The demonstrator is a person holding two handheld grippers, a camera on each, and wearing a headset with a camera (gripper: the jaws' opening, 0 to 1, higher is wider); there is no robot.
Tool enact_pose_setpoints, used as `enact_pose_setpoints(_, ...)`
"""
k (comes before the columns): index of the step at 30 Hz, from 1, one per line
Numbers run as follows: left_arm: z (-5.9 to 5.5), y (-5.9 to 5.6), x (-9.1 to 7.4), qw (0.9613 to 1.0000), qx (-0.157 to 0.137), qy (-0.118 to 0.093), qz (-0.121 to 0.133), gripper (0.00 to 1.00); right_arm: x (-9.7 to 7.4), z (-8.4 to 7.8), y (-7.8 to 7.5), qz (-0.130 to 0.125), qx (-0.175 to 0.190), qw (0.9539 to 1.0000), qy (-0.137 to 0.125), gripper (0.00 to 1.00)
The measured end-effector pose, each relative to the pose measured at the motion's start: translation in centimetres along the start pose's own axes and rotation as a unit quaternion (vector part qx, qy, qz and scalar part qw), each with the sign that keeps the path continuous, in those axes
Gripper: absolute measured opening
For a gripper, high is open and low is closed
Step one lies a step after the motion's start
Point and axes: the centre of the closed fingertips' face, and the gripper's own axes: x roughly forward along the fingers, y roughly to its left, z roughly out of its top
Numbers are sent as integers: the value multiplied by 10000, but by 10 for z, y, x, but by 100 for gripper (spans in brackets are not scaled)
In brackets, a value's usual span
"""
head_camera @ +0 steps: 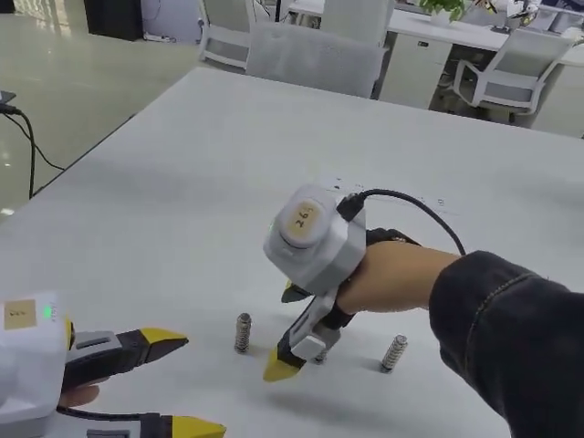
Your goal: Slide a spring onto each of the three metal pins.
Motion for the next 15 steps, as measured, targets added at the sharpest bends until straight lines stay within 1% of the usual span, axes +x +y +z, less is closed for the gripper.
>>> enact_pose_setpoints(5,1,0,1,10000,26,17,-22,57,-4,-5,1,-49,68,9999,-65,66)
enact_pose_setpoints(10,1,-1,3,10000,44,48,-48,57,-10,-6,3,-95,125,9997,-182,68)
enact_pose_setpoints(15,3,-1,5,9999,72,66,-83,57,-15,-8,2,-176,183,9993,-277,69)
